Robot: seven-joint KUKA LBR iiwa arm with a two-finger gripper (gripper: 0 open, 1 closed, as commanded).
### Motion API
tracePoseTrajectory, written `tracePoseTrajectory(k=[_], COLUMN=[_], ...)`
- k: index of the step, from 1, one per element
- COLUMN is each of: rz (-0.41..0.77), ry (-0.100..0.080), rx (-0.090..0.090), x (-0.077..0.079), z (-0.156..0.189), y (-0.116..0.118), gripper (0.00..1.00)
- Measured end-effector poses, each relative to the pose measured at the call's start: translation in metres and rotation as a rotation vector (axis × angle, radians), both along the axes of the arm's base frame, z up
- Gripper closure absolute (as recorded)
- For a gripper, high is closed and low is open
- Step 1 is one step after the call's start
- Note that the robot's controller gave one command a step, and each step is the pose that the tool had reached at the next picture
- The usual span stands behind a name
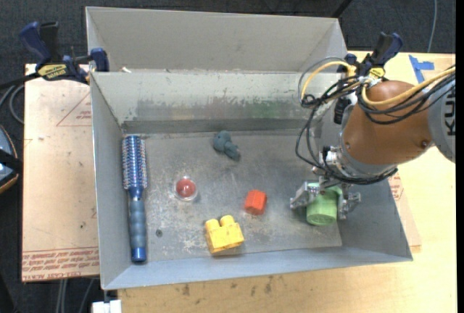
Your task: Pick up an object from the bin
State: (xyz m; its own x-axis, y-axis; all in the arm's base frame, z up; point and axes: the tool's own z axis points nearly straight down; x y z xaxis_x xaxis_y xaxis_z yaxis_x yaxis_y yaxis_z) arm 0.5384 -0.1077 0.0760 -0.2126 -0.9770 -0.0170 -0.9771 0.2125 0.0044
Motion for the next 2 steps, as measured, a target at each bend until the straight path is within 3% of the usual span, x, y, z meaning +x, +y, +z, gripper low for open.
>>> tracePoseTrajectory(k=[1, 2], rz=[-0.005, 0.13], ry=[-0.01, -0.009], rx=[-0.017, -0.016], x=[0.002, 0.016], z=[0.122, 0.182], y=[-0.005, 0.019], gripper=[1.0, 1.0])
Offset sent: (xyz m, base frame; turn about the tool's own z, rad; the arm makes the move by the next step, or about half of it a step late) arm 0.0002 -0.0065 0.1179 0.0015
